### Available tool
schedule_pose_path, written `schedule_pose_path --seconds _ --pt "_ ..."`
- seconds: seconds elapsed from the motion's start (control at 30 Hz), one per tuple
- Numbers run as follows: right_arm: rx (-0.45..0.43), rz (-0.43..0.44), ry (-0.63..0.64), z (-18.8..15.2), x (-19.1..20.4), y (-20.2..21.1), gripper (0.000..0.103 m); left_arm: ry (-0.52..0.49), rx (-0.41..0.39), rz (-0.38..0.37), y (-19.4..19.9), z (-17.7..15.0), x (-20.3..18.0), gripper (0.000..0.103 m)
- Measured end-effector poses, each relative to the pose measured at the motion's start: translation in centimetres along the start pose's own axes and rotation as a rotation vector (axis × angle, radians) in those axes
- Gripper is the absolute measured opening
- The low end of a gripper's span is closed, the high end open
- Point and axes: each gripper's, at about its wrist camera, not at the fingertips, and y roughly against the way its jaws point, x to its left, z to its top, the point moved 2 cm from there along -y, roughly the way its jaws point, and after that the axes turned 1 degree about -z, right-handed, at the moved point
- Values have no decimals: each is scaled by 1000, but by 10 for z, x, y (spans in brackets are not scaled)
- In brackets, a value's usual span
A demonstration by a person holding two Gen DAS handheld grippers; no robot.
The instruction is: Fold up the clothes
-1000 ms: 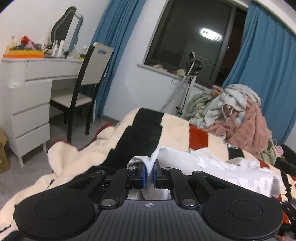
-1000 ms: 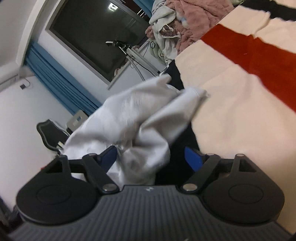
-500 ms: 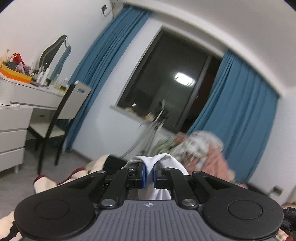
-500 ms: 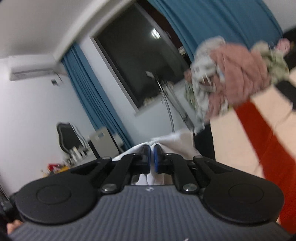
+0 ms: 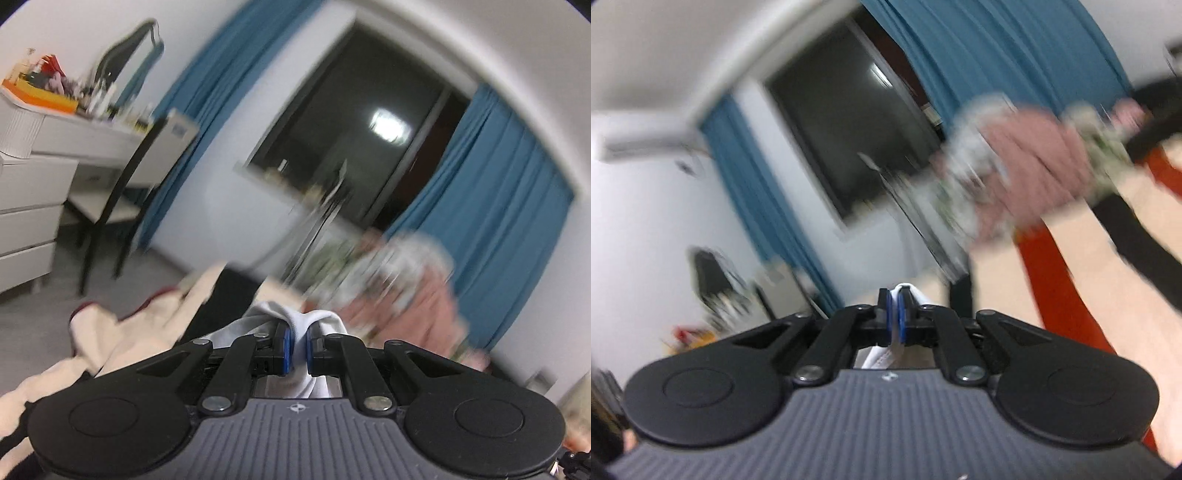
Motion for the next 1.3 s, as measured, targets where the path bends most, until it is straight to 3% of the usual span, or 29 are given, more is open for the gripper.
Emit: schedule_pose_path --seconds 0.07,0.2,0.33,0.37,0.4,0.43,0.47,0.5,0.53,0.57,0.8,0.9,1.07,1.13,1.2,1.3 --pt "109 -70 -39 -12 -23 -33 7 -54 79 47 -37 -18 -3 8" --pt "203 -165 -133 -39 -56 -73 9 -139 198 115 -93 -53 3 10" --pt "291 -253 -222 -65 -86 -108 12 -172 223 120 -107 -60 3 18" --pt "295 -256 -229 -66 -84 -107 14 -175 226 113 -105 -59 2 26" --pt "293 -259 -232 -66 -82 -104 25 -177 229 106 -102 -59 0 32" --pt "290 -263 -236 -66 -80 -101 48 -175 233 93 -96 -56 2 45" --pt "283 -260 -235 -66 -78 -98 60 -174 237 88 -92 -54 3 57" --pt "268 -249 -228 -65 -73 -92 80 -174 242 91 -87 -52 1 63" --pt "253 -237 -221 -64 -69 -87 86 -177 243 97 -78 -51 -1 73" --pt "243 -233 -202 -62 -64 -82 85 -184 236 98 -67 -51 -4 80" --pt "177 -290 107 -66 -17 -39 85 -335 127 177 23 -48 -38 95" --pt "164 -280 166 -68 -1 -19 85 -389 141 117 56 -59 -60 96" --pt "133 -266 209 -68 17 8 85 -513 247 -35 90 -107 -102 96" --pt "132 -267 195 -70 18 16 85 -501 344 -118 91 -126 -112 96" --pt "135 -270 182 -72 18 21 85 -471 439 -155 88 -143 -118 96" --pt "133 -277 175 -73 18 24 85 -525 510 -136 83 -163 -125 95"
